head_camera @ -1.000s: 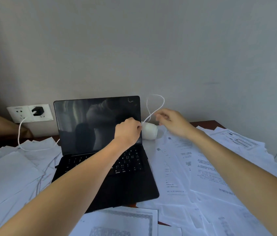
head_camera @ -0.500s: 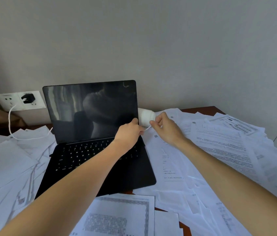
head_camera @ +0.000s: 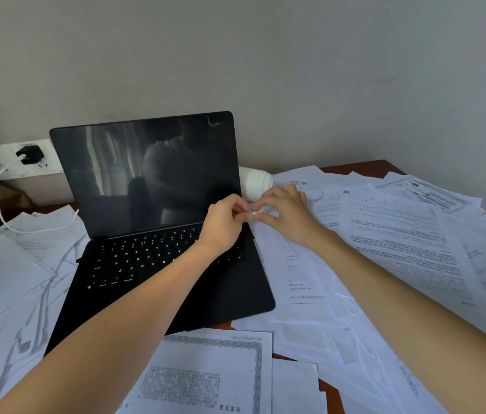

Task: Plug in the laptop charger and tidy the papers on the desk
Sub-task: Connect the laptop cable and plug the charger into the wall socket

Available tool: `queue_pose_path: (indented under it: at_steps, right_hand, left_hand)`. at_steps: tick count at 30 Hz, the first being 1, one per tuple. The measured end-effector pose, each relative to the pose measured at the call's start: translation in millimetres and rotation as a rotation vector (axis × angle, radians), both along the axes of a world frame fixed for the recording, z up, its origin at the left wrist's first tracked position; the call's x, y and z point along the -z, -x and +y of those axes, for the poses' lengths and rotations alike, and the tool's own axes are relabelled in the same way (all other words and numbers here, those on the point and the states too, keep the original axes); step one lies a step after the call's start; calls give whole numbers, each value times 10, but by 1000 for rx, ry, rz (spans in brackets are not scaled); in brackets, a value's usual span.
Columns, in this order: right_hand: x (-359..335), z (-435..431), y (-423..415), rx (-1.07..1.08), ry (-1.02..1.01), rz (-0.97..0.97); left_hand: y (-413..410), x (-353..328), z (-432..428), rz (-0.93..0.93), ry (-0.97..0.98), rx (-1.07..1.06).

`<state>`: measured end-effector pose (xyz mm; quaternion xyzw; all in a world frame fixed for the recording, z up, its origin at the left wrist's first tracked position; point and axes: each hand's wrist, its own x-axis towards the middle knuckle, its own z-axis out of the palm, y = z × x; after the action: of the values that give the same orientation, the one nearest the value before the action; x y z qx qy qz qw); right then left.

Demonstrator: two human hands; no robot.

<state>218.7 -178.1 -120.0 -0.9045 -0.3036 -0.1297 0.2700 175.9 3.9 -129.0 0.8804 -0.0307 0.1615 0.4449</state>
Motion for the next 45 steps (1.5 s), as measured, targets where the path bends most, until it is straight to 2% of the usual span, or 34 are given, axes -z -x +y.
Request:
queue_pose_path:
  at_steps: [7,10,12,17,19,28,33,40,45]
  right_hand:
    - [108,-18,8,-93,-38,59]
    - [97,-18,2,-65,-98,45]
    - [90,-30,-1,-17,-126,49]
    - [87,-37,21,-5,-102,102]
    - [98,-14,17,-7,-92,117]
    - [153,31,-64,-68,-52,155]
    - [81,63,-102,-55,-69,270]
    - [161,67,-77,-45,-136,244]
    - [184,41,-94,-59,-141,293]
  left_hand:
    - [82,40,0,-15,21,9]
    - [107,34,16,-34,-13,0]
    - [150,43,43,-46,-94,-7]
    - [248,127,117,-76,-439,-75]
    - [279,147,126,-75,-486,-85]
    - [331,157,121,-78,-507,-91]
    - [323,169,109,-91,-530,-100]
    - [315,180,120,-116,-560,-109]
    - [341,161,83,-144,-655,-114]
